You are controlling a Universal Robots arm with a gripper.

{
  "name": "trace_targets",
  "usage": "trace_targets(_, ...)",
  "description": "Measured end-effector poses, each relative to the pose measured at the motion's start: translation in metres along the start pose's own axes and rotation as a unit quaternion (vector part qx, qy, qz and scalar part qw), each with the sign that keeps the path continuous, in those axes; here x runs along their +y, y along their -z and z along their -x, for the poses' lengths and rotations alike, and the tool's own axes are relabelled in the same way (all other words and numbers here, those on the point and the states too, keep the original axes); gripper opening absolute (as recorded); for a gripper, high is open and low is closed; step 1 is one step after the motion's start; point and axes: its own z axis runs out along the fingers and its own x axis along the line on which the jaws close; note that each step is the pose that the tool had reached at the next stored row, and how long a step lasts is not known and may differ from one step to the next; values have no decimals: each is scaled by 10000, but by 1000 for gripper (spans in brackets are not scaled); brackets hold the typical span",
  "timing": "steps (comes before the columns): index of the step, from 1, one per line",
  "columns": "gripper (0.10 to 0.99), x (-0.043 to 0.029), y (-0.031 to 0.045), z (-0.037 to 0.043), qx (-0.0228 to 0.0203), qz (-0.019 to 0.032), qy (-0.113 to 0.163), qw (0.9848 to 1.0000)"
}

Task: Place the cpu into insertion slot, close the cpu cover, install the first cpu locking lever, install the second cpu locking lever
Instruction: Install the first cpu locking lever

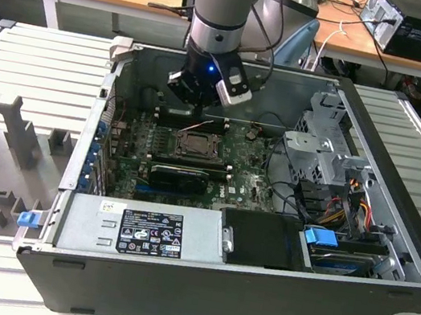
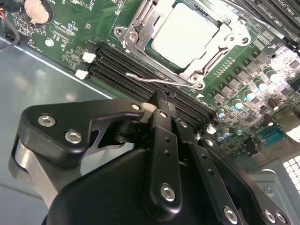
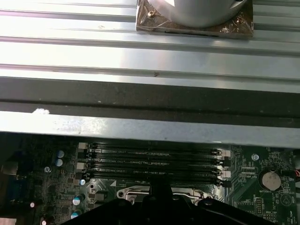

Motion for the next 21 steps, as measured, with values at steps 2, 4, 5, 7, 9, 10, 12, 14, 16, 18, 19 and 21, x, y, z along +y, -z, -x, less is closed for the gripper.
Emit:
trace_targets(2,106,-2,-9,1,0,6,0,10000)
trace_targets(4,106,-3,-18,3,0,13,0,10000)
trace_targets(5,106,-4,-23,3,-1,20,0,10000)
trace_targets(7,106,-7,-37,6,-2,55,0,10000)
trace_targets(9,106,-10,-54,8,-4,99,0,10000)
trace_targets(10,106,-12,-66,10,-7,148,0,9999)
trace_targets(12,106,-15,-82,25,-10,190,0,9998)
trace_targets(14,106,-20,-98,68,-16,183,1,9998)
trace_targets(16,106,-22,-103,82,-39,138,5,9999)
trace_targets(18,106,-24,-109,96,-69,73,13,9999)
trace_targets(19,106,-25,-113,101,-72,73,14,9999)
trace_targets(21,106,-28,-126,113,-74,72,13,9999)
